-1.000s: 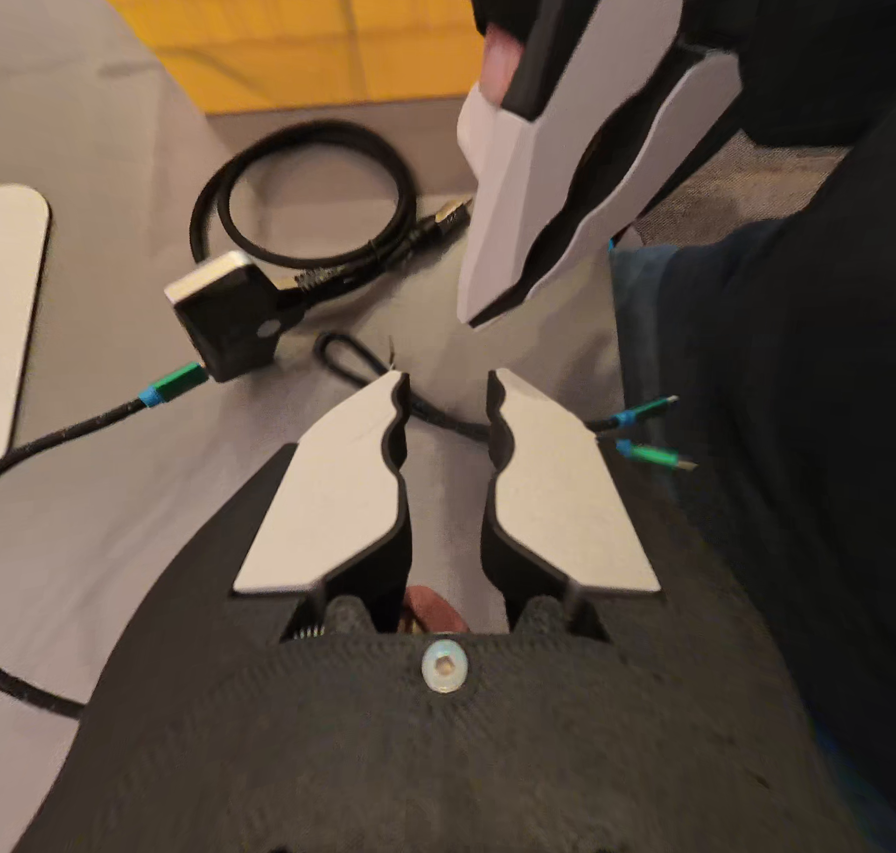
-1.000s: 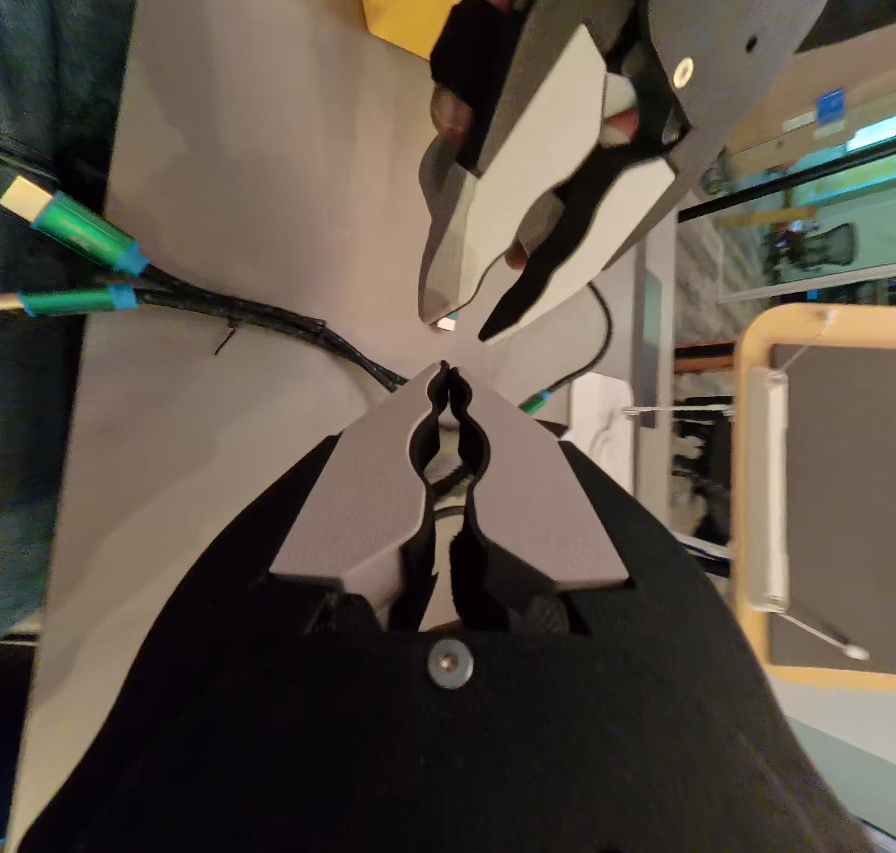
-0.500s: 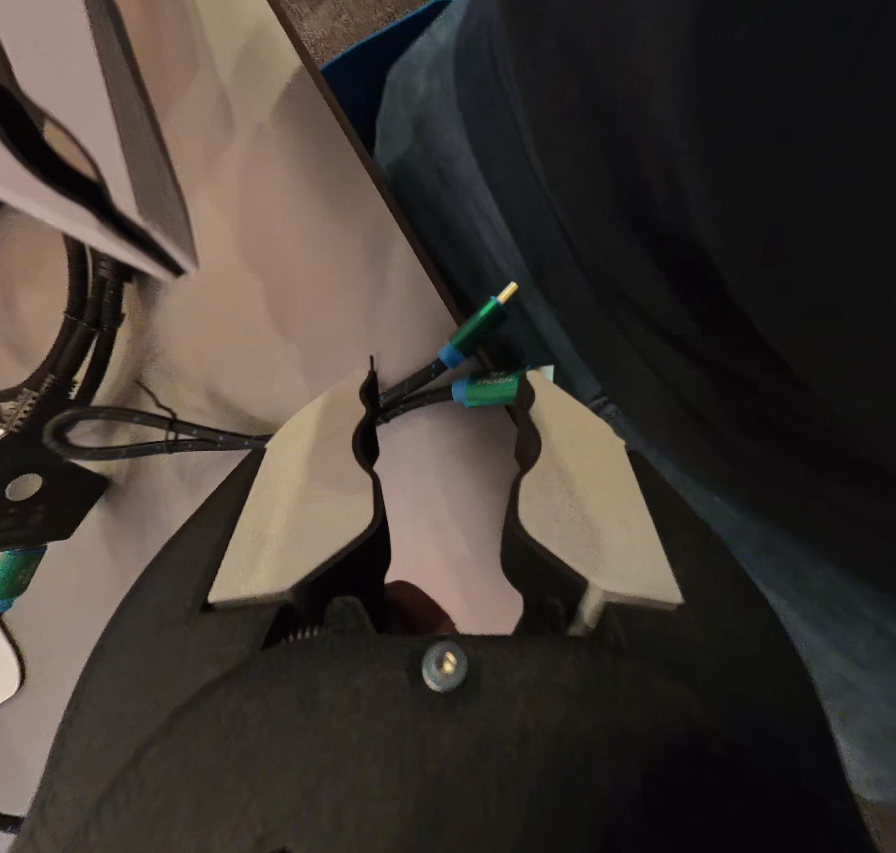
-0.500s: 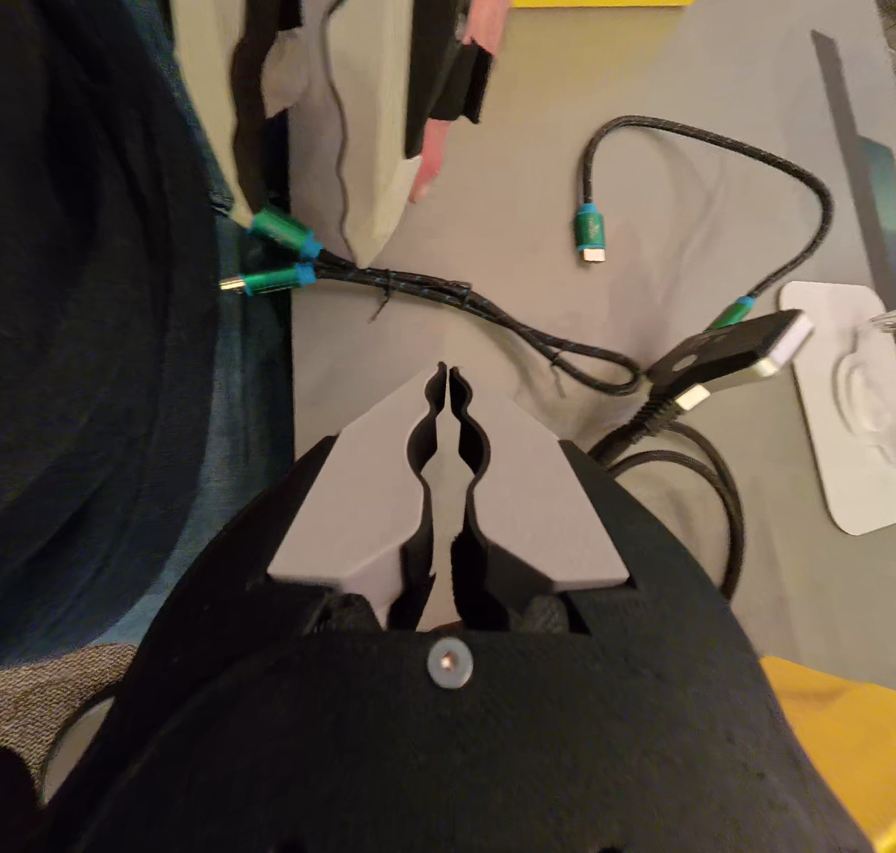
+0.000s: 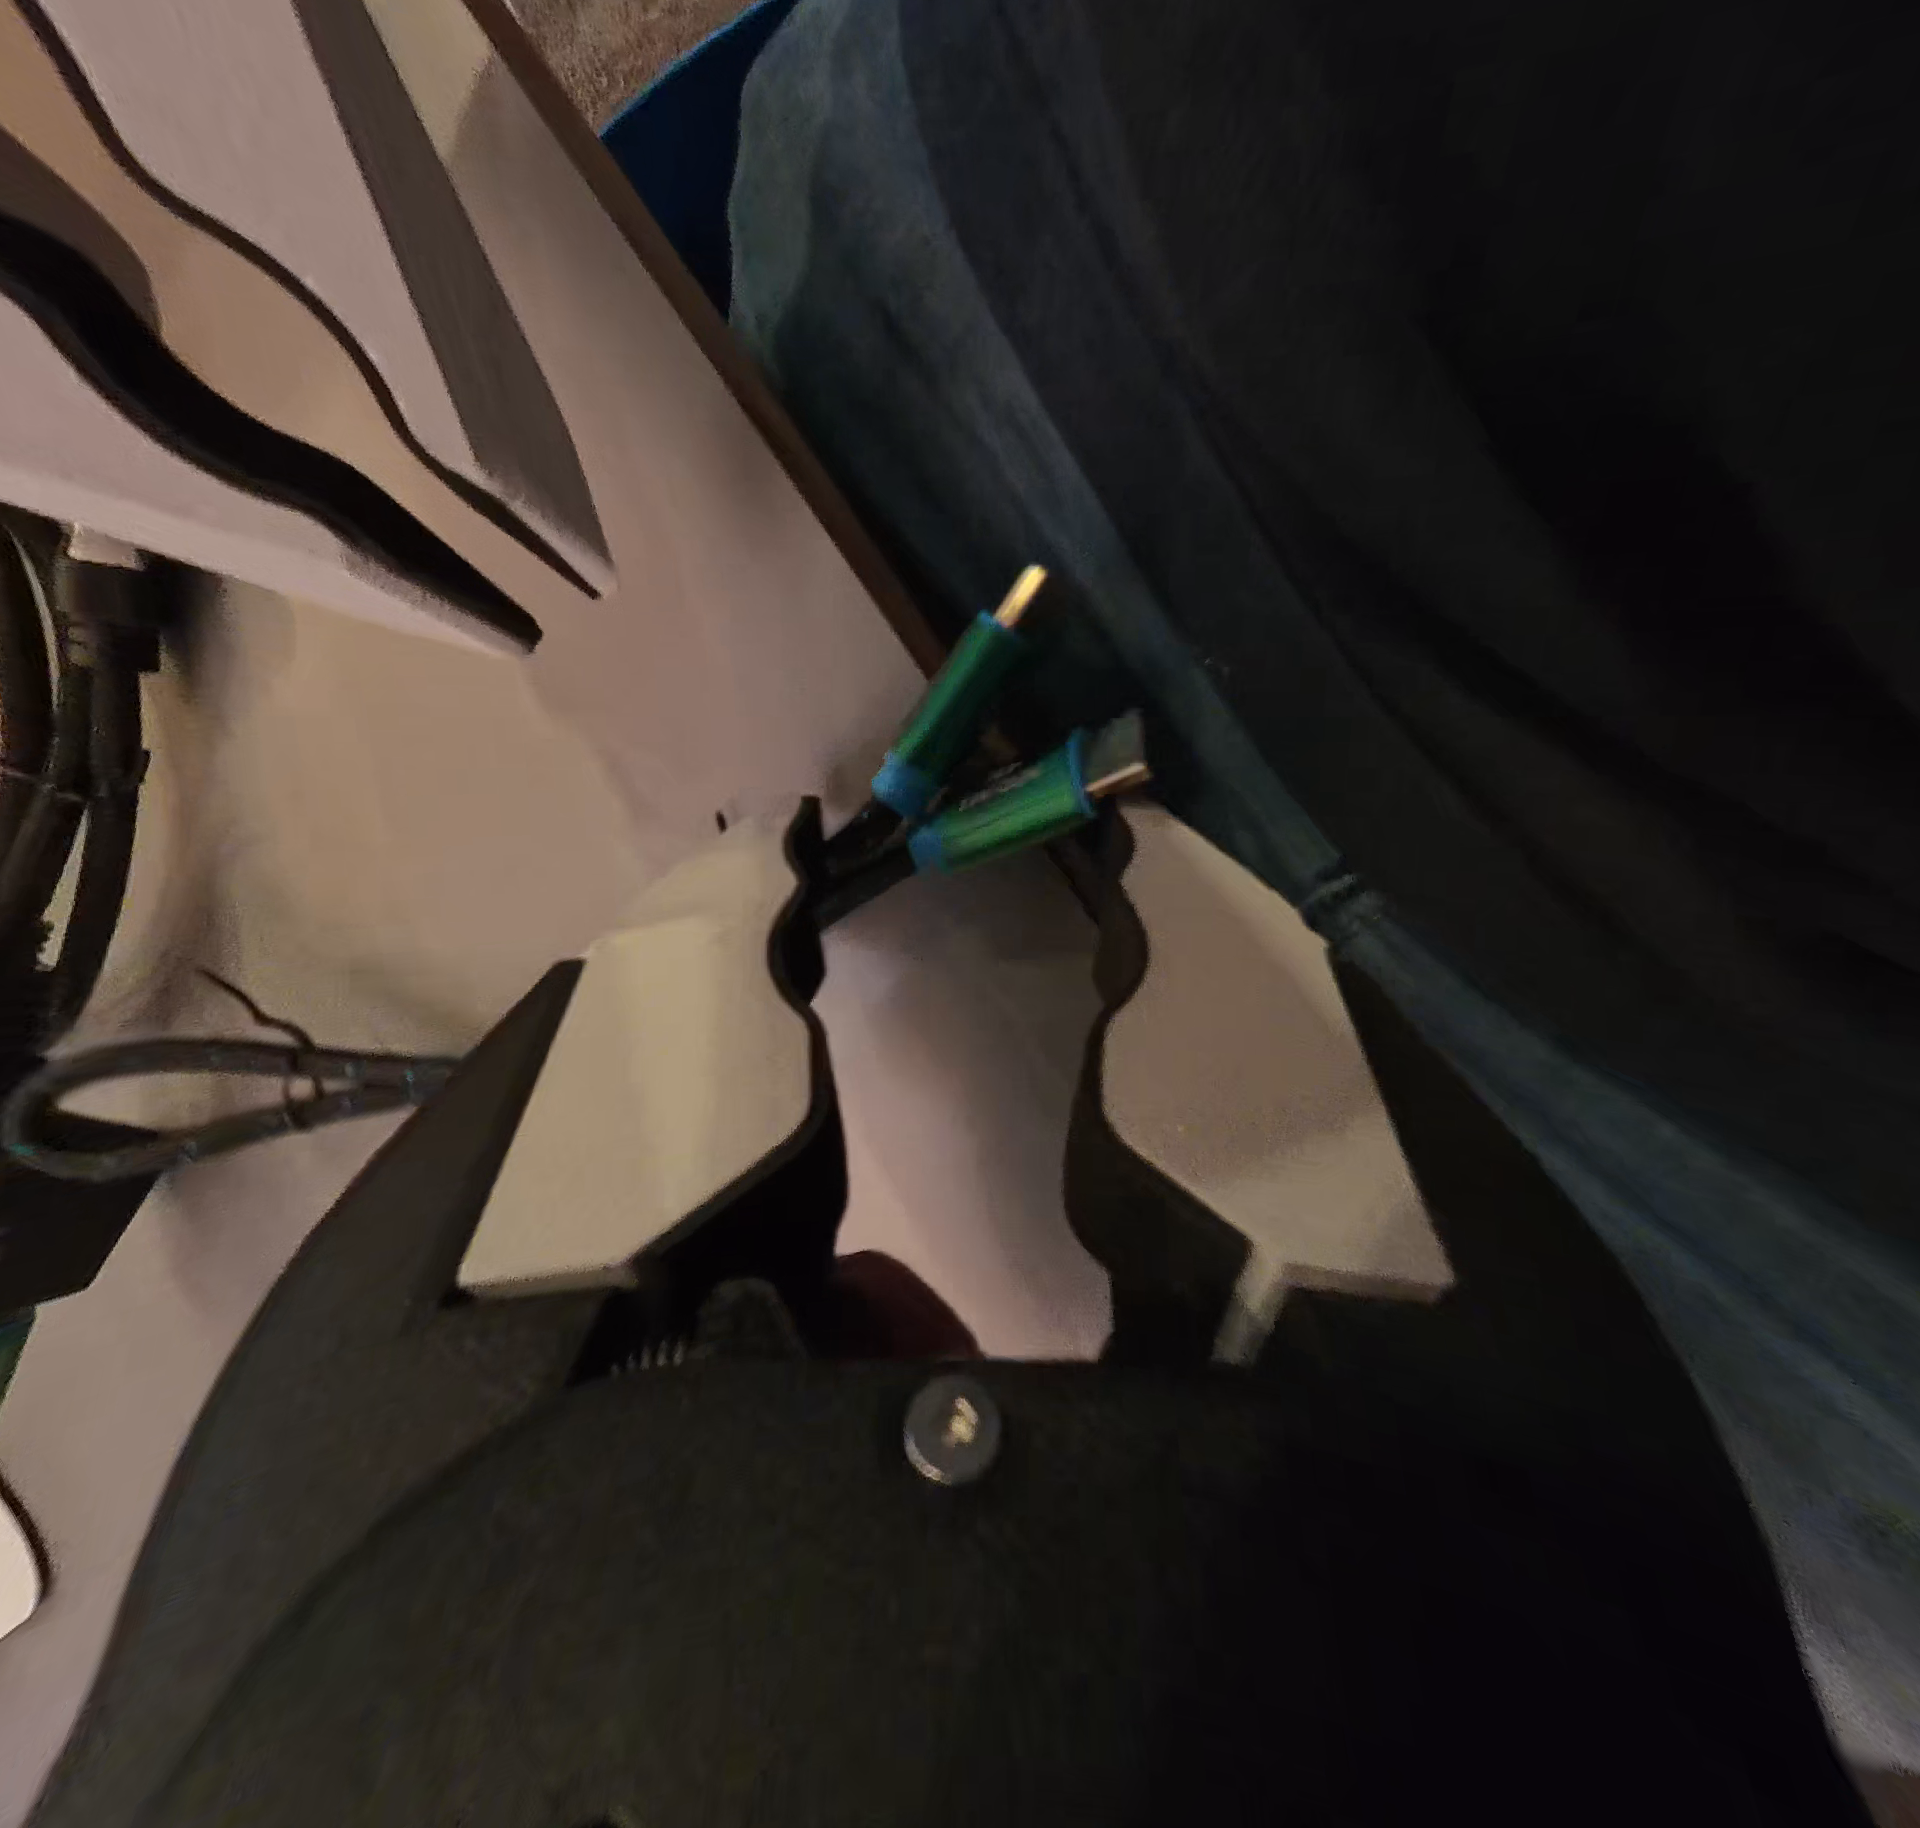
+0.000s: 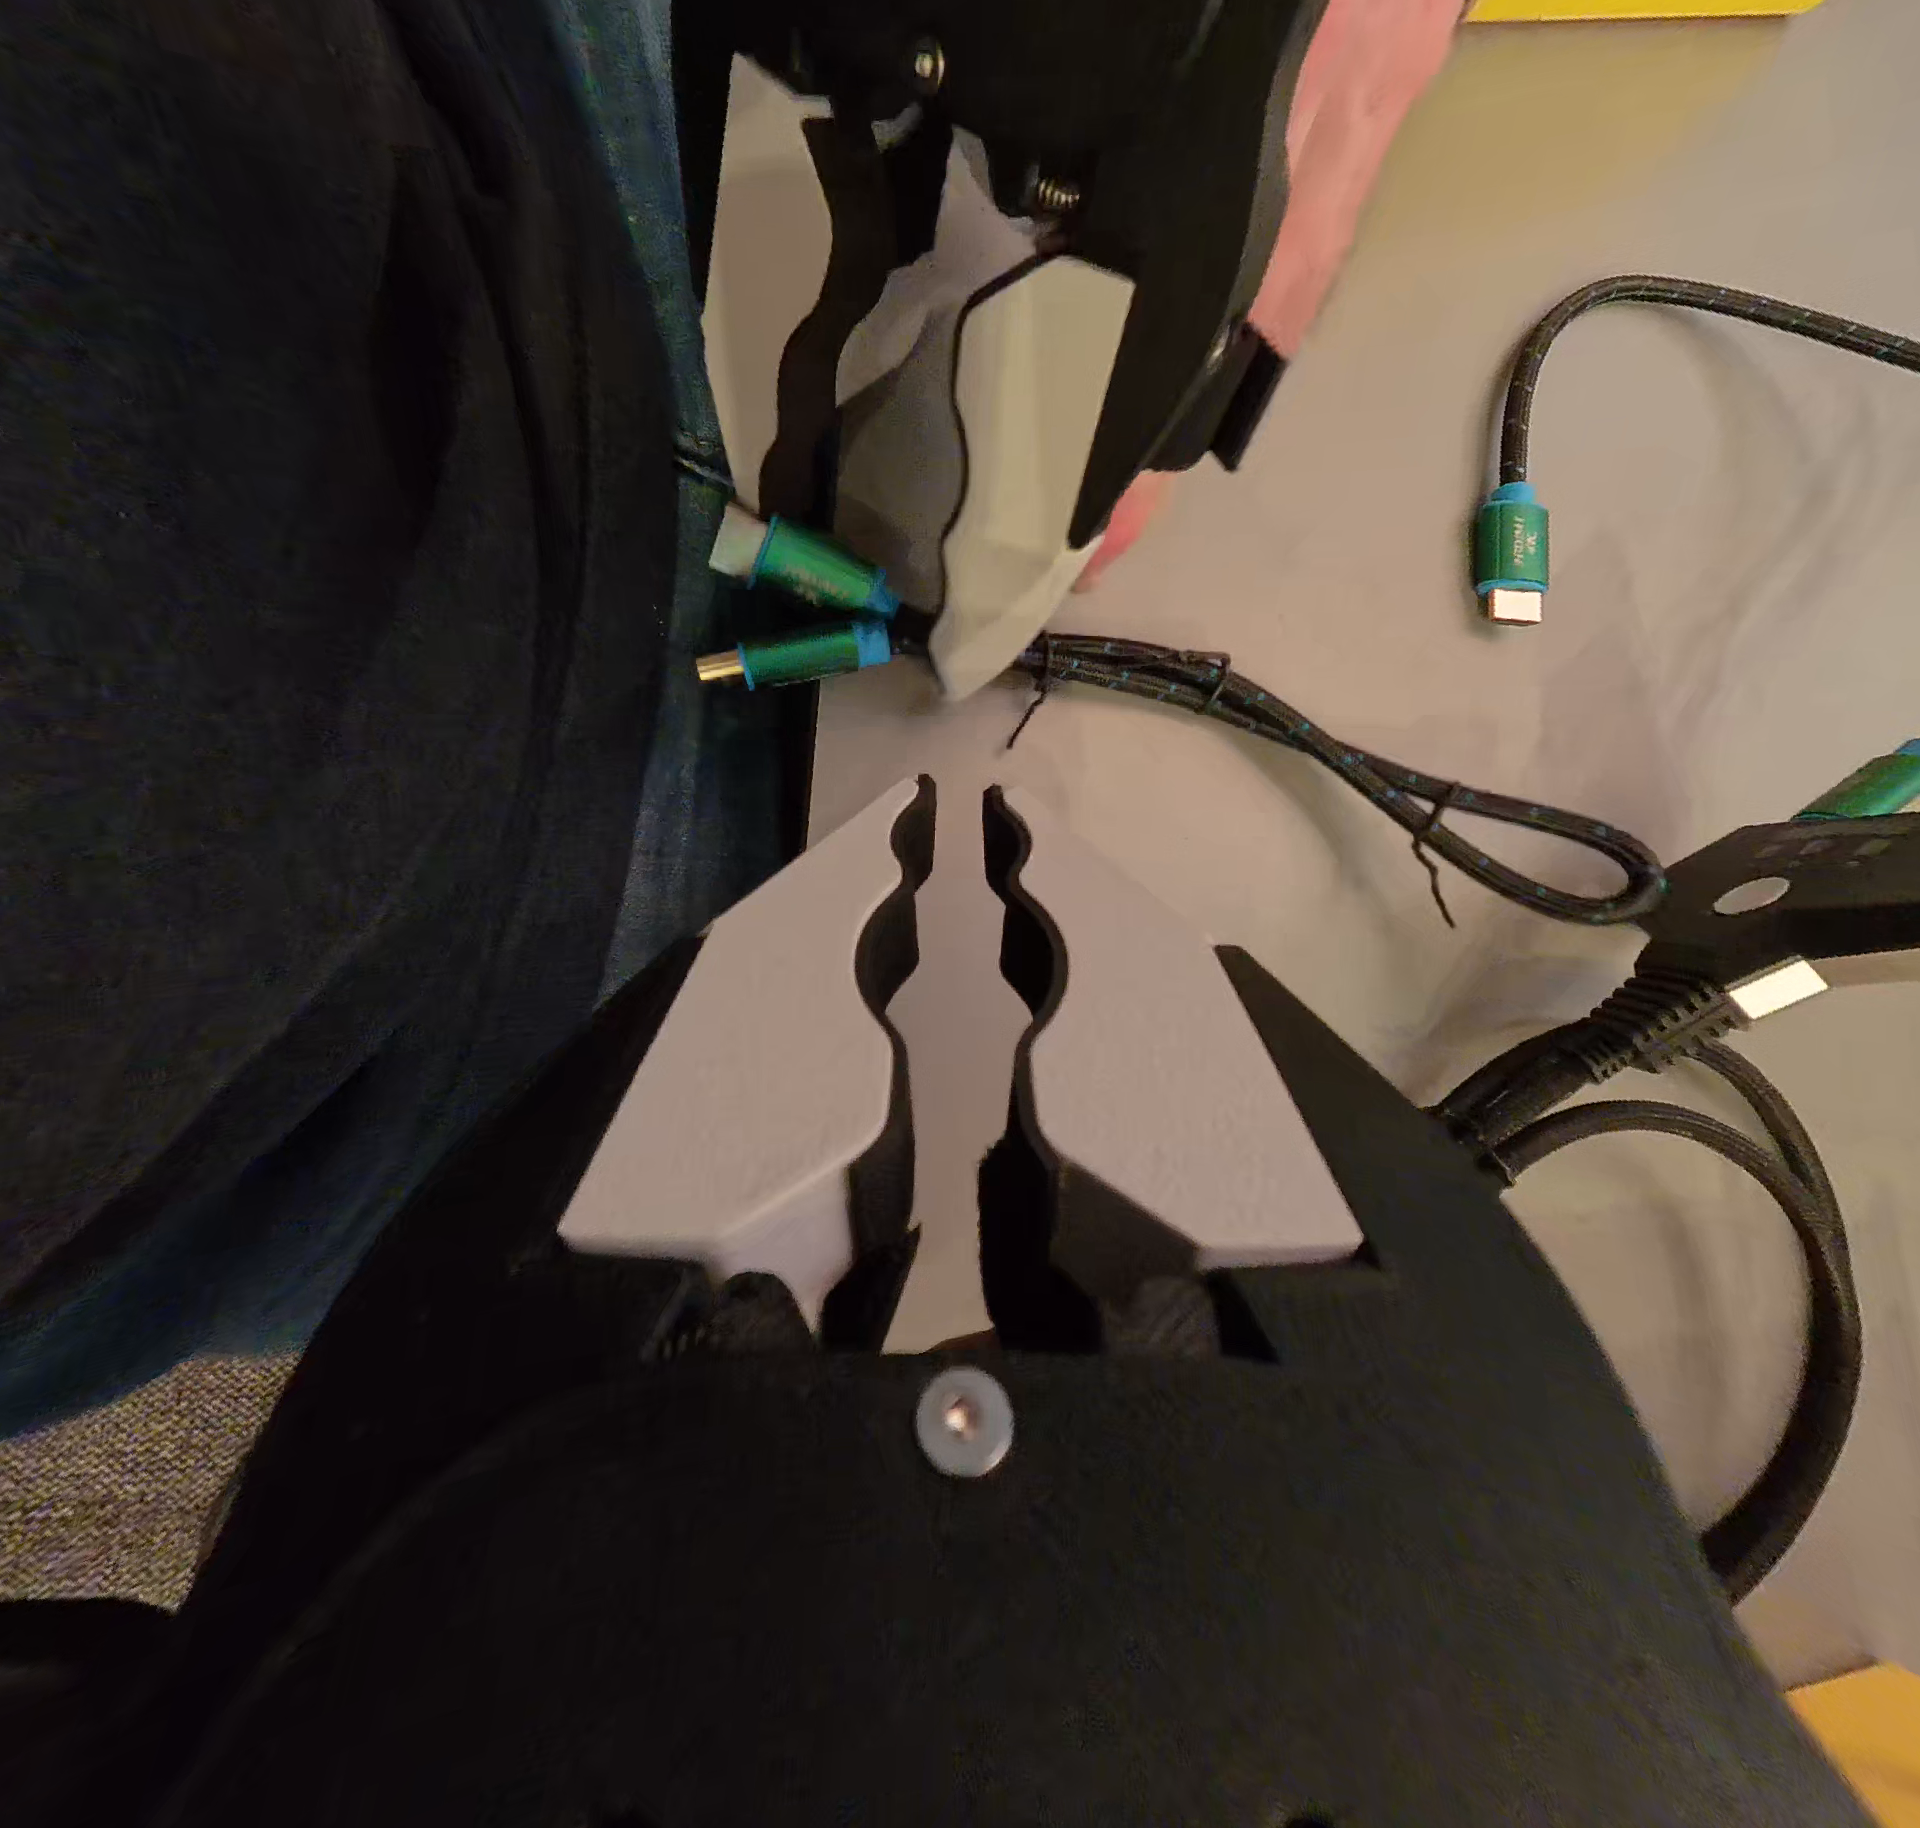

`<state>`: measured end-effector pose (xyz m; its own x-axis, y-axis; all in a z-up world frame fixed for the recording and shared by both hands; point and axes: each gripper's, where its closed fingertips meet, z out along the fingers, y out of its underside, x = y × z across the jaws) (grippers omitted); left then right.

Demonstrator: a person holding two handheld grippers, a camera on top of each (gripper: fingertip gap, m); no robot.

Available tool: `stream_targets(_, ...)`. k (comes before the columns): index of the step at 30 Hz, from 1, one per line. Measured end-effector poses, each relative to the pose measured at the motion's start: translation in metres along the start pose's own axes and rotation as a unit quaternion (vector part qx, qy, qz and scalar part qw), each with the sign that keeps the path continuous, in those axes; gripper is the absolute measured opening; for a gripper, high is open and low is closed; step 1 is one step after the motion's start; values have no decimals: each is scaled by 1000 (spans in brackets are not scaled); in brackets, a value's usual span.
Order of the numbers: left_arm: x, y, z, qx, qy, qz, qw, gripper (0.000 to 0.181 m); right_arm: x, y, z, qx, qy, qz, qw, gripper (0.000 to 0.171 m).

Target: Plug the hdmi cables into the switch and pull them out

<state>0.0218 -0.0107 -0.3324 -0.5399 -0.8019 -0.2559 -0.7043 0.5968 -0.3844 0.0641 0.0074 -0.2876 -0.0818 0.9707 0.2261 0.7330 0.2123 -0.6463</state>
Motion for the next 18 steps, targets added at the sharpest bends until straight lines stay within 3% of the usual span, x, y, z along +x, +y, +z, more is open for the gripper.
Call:
stream_targets(1, -5, -3, 1, 6, -19, 1, 1000, 42, 1, 0, -1, 3, 1, 2, 1000, 7)
stream_targets(8, -21, -13, -1, 44, -71, -55, 995, 28, 11, -4, -15, 41, 19, 31, 999, 7)
stream_targets(12, -47, -19, -24, 107, -91, -147, 979, 23, 13, -17, -29, 75, 16, 32, 997, 12)
stream_targets(18, -77, -17, -41, 156, -116, -237, 952, 22, 26, -21, -25, 43, 45, 19, 998, 26)
